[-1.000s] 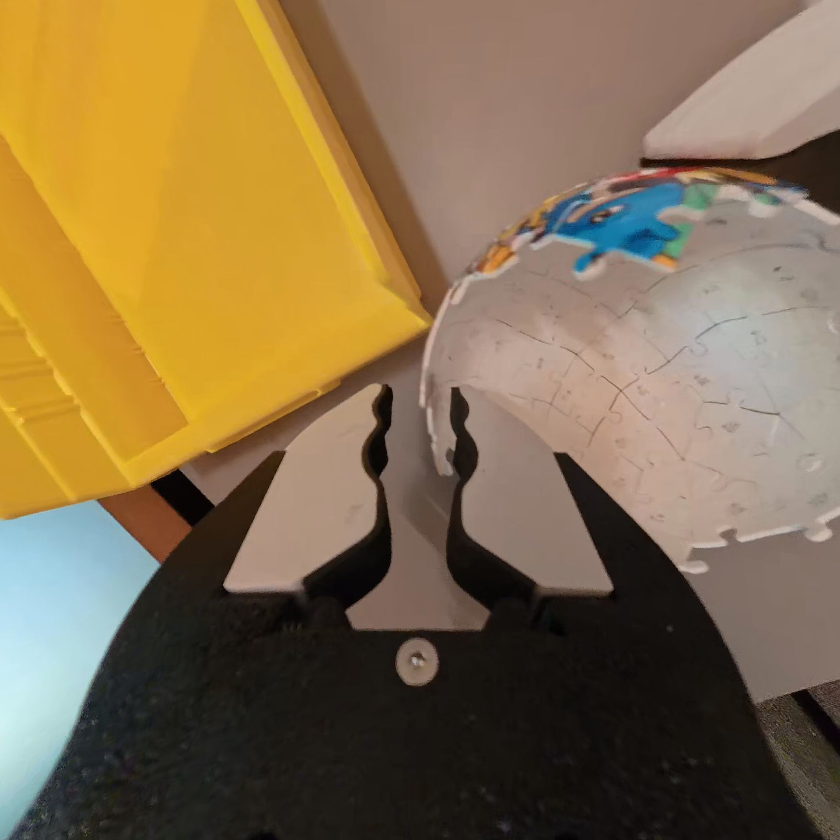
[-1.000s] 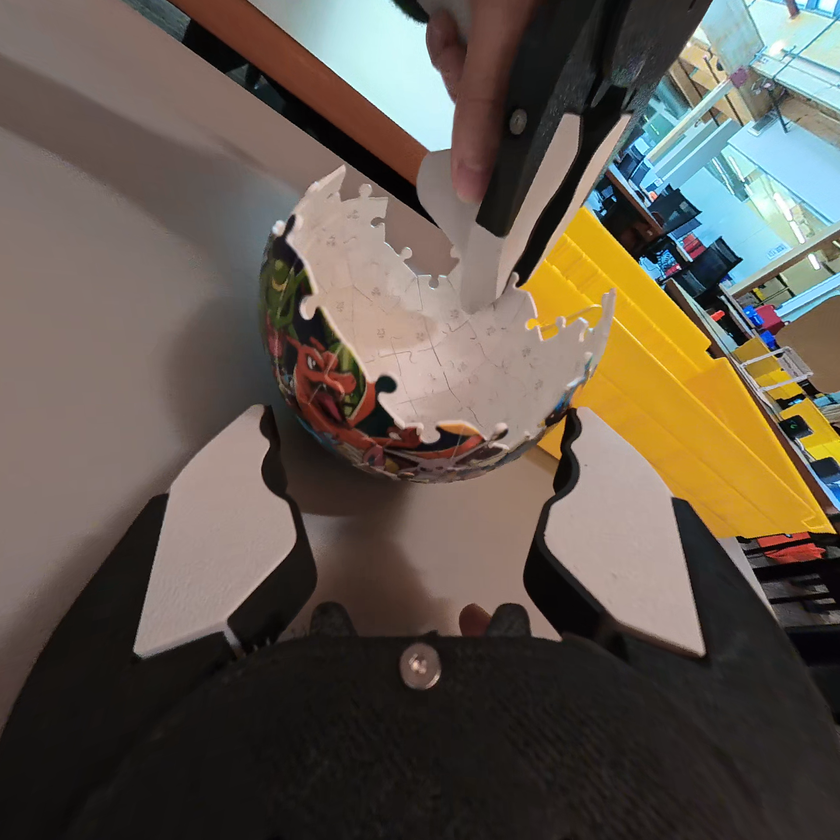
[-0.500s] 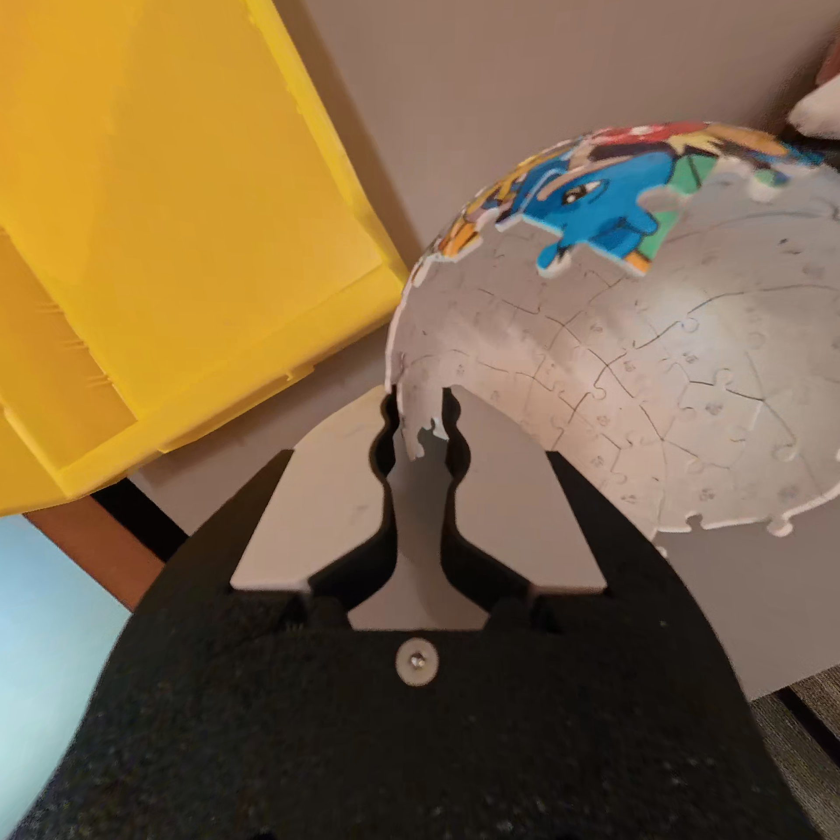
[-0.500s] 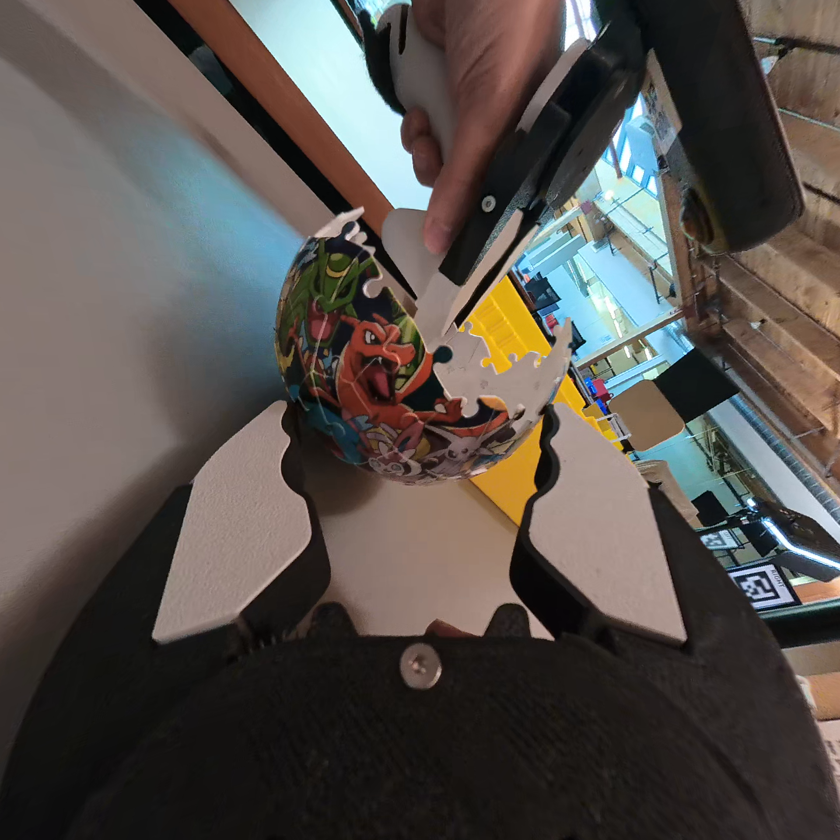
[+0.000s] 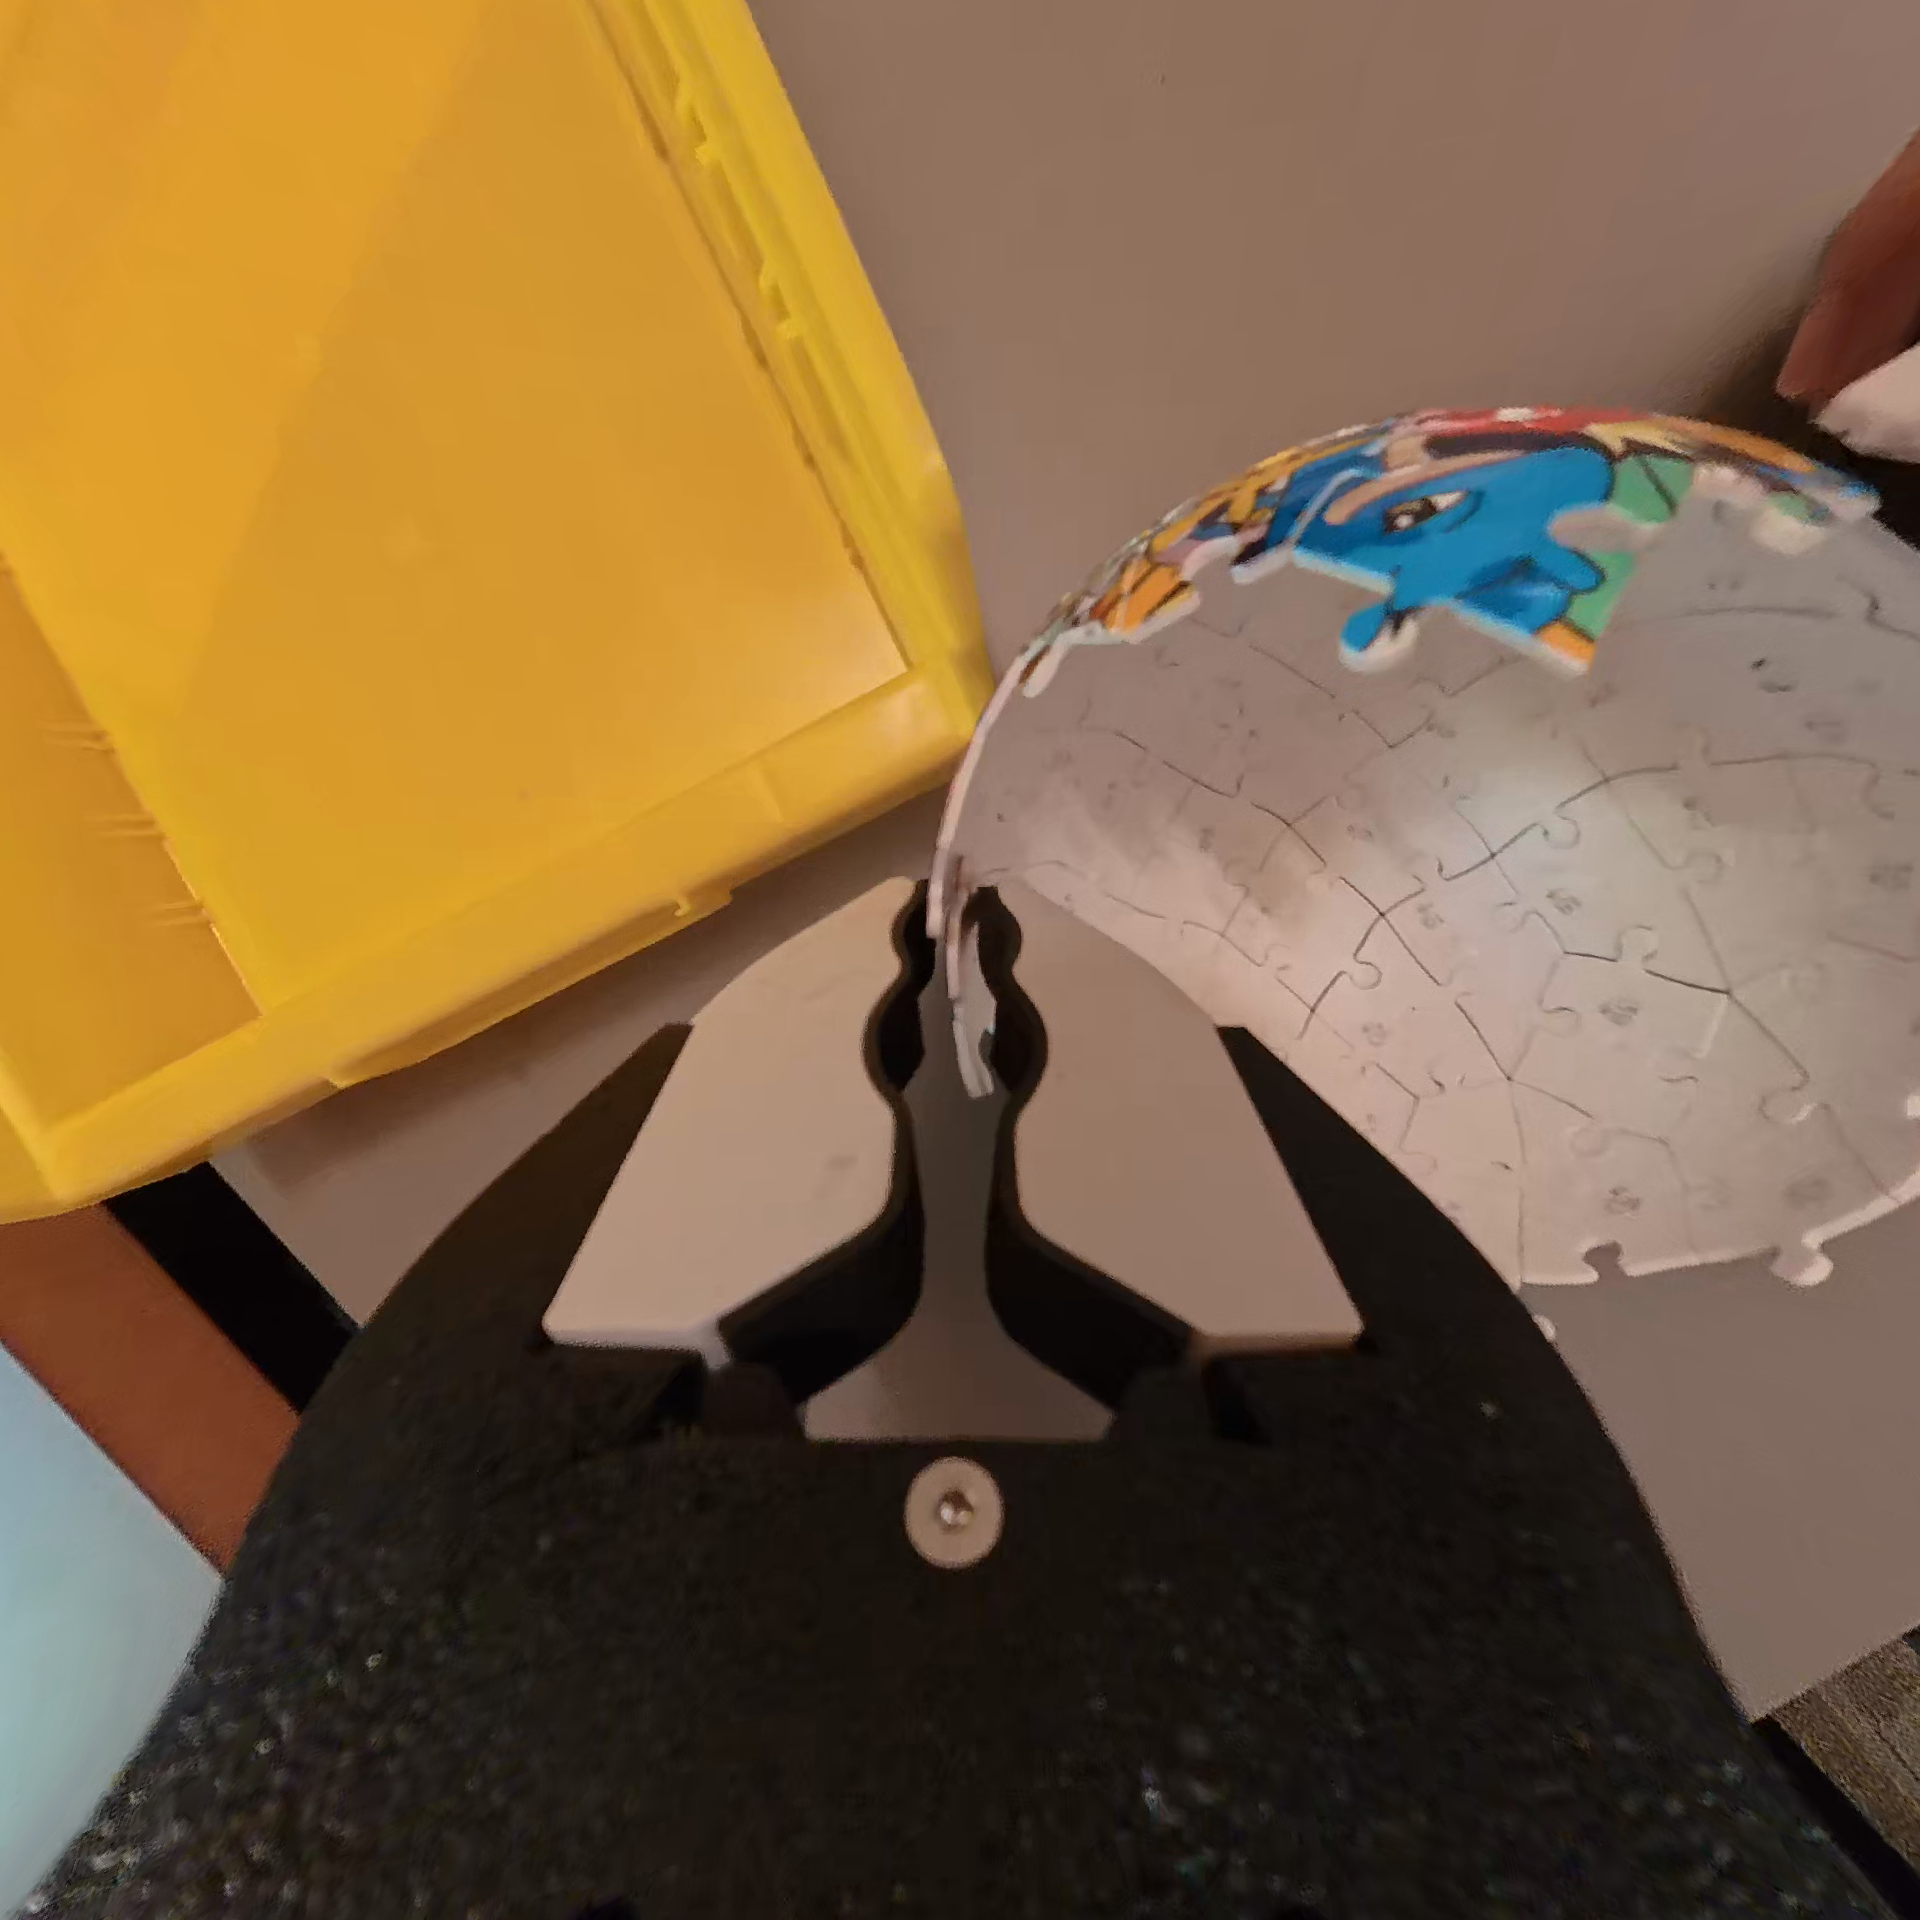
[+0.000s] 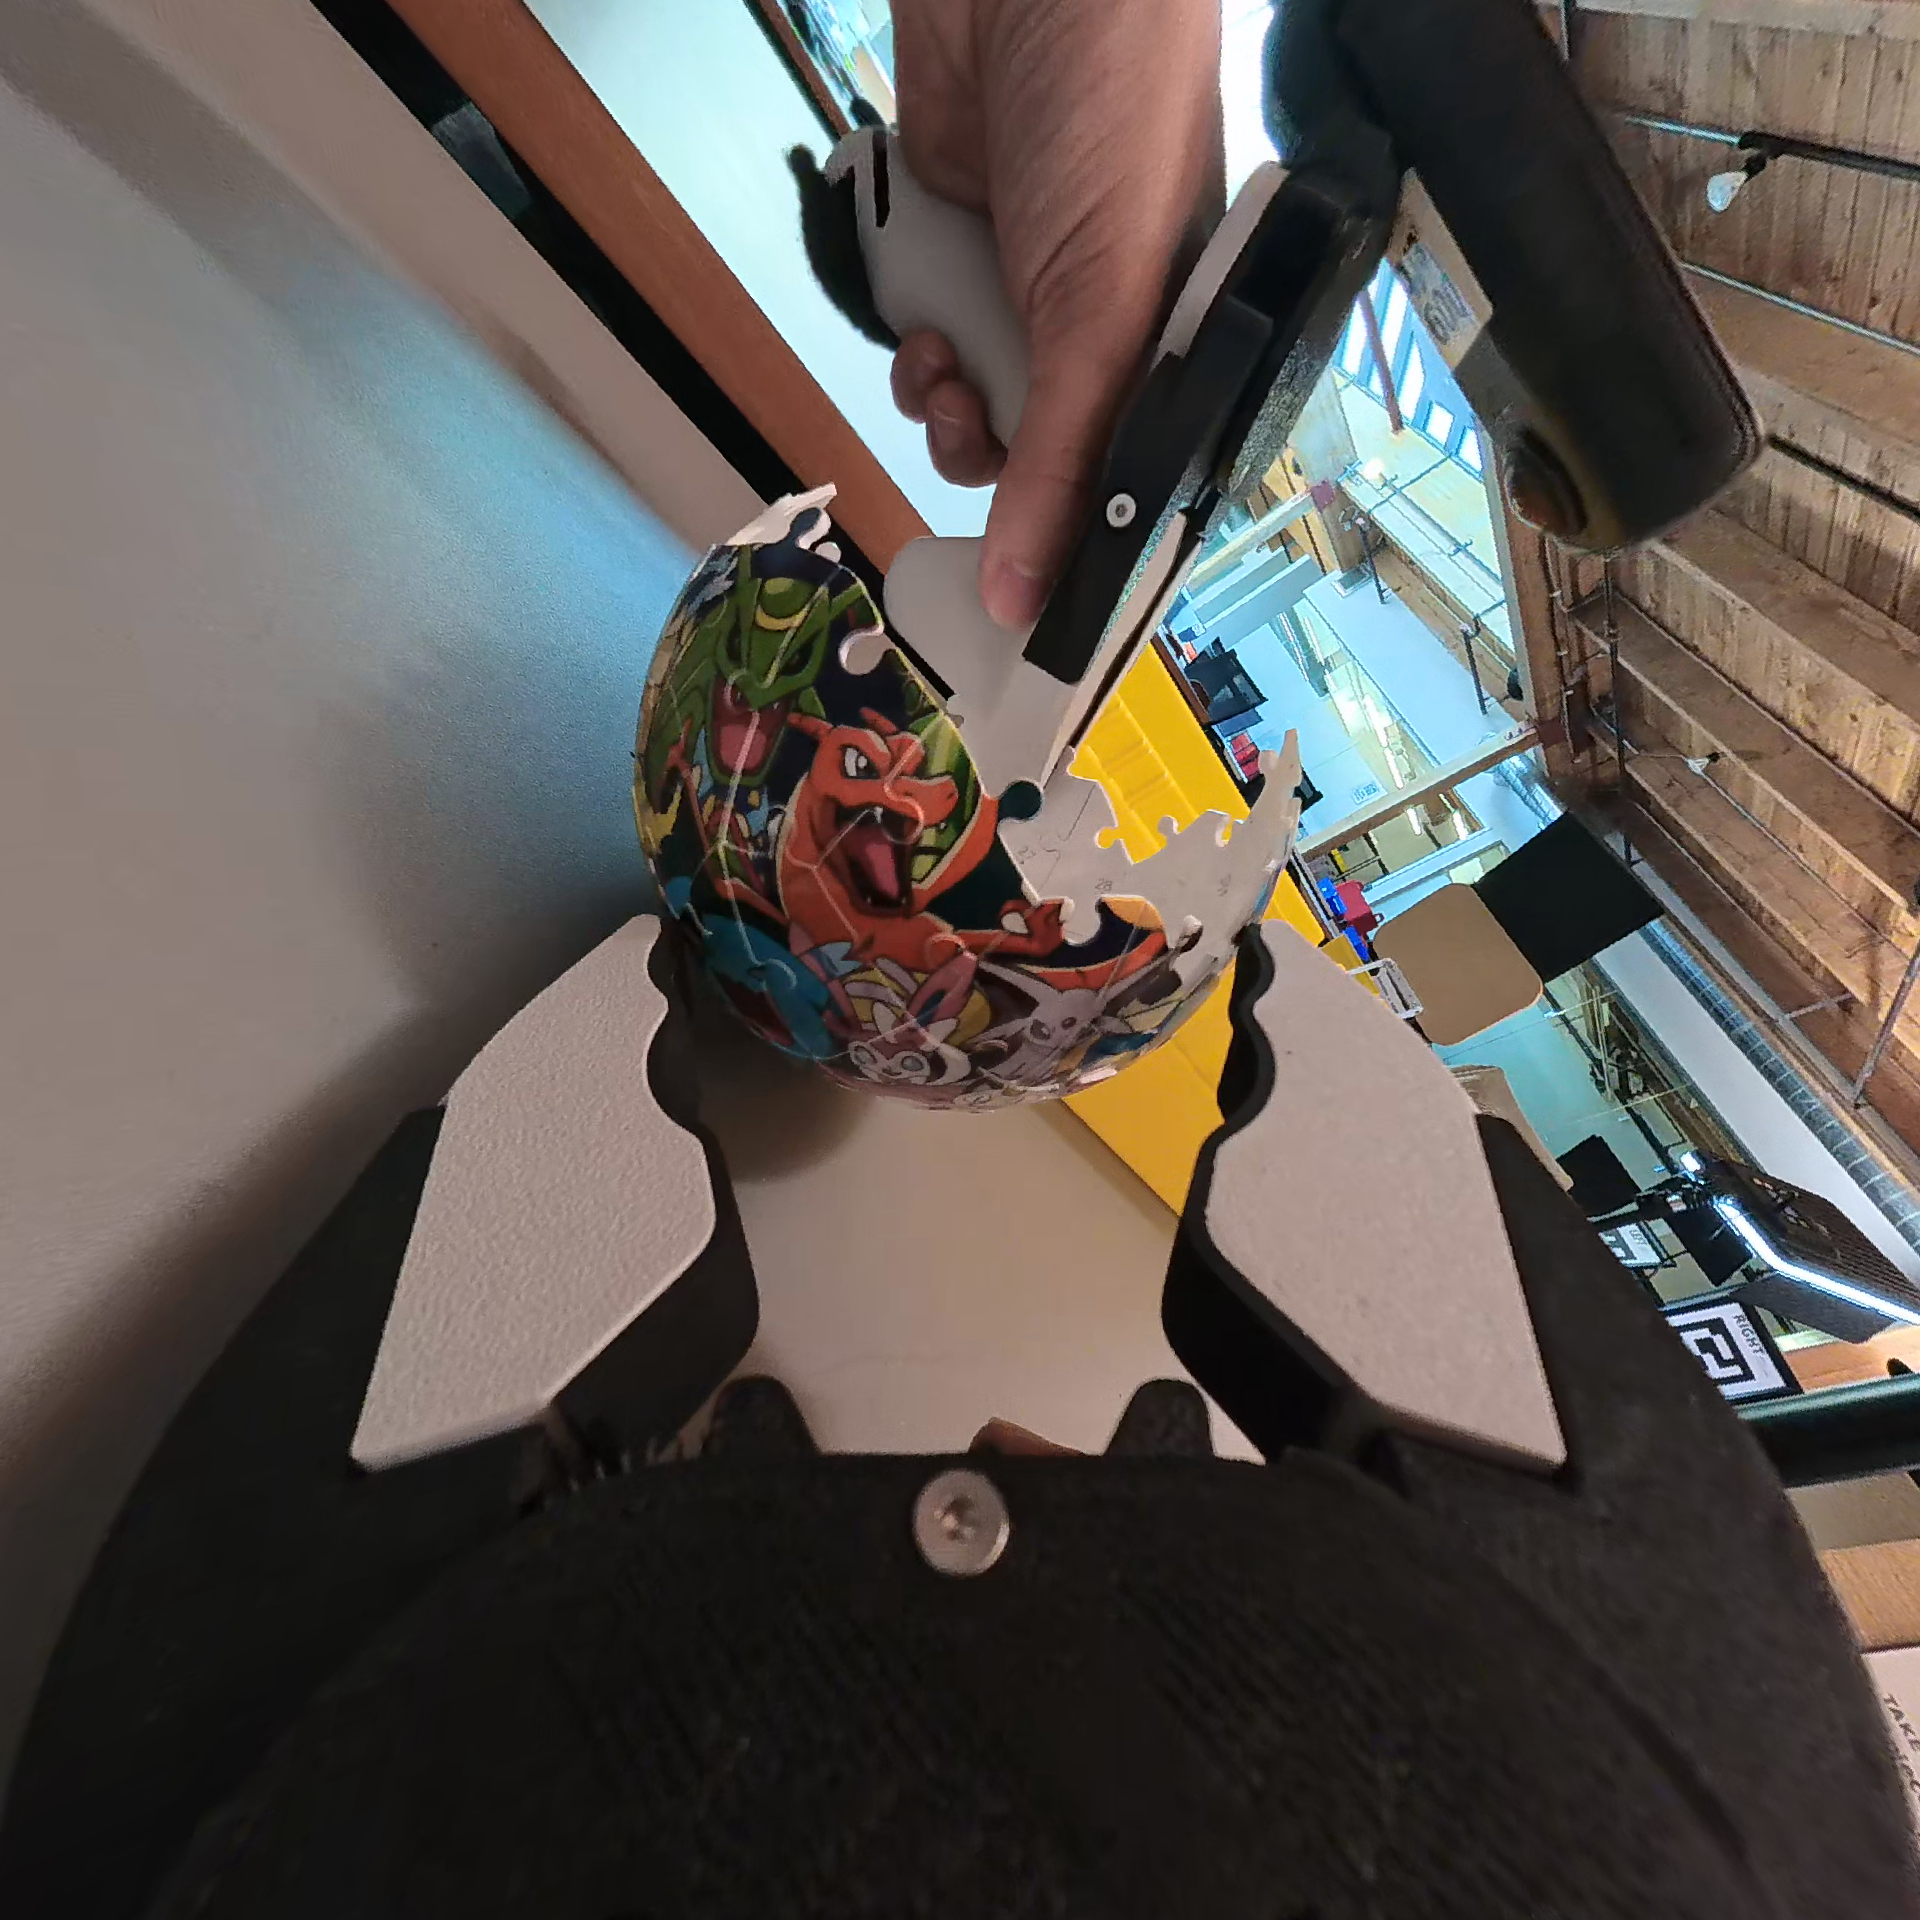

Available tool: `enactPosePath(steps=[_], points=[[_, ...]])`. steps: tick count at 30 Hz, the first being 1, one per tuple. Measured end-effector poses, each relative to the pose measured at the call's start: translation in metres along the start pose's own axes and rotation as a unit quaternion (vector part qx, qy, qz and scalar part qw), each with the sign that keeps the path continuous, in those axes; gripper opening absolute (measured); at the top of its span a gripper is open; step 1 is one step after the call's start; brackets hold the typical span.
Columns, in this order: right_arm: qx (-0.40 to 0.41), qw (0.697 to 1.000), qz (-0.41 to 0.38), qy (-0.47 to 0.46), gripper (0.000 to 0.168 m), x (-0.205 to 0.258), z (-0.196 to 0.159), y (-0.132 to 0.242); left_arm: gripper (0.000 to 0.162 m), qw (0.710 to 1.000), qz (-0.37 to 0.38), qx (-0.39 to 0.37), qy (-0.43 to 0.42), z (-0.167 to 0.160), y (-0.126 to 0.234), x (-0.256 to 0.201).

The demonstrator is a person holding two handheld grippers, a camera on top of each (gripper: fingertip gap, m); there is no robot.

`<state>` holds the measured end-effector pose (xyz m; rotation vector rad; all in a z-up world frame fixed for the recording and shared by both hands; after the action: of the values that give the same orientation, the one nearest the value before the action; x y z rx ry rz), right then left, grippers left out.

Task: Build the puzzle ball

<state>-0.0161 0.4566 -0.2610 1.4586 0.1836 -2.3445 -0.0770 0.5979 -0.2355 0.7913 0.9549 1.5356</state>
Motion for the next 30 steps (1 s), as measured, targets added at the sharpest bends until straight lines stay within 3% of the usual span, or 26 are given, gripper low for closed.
enactPosePath(steps=[13, 16, 23, 25, 27, 30], points=[[-0.001, 1.0, -0.005, 0.007, 0.098, 0.0, 0.0, 0.0, 0.003, 0.997, -0.054, -0.028, 0.046, -0.001, -0.001, 0.005], [-0.001, 1.0, -0.004, 0.007, 0.098, 0.0, 0.0, 0.0, 0.021, 0.999, -0.036, -0.027, 0.024, -0.003, 0.0, 0.008], [-0.002, 1.0, -0.005, 0.008, 0.097, 0.0, 0.0, 0.0, 0.024, 0.999, -0.034, -0.021, 0.002, -0.009, 0.009, 0.005], [-0.002, 1.0, -0.005, 0.008, 0.097, 0.0, 0.0, 0.0, 0.021, 0.999, -0.031, -0.023, -0.006, -0.008, 0.009, 0.002], [-0.002, 1.0, -0.005, 0.008, 0.097, 0.0, 0.0, 0.0, 0.006, 0.999, -0.02, -0.029, -0.001, -0.008, 0.009, 0.004], [-0.003, 1.0, -0.006, 0.01, 0.097, 0.0, 0.001, 0.001, 0.002, 0.998, -0.039, -0.038, 0.039, -0.008, 0.008, 0.006]])
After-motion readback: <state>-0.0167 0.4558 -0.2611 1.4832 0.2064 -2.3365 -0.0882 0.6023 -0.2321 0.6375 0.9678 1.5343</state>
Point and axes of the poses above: each gripper's, where its closed fingertips meet, y back along the fingers, z out of its top, x = y × z across the jaws, the point moved 6 cm from there along y, back along the fingers, and after that the axes turned 10 degrees about y, right-handed, at the moved point
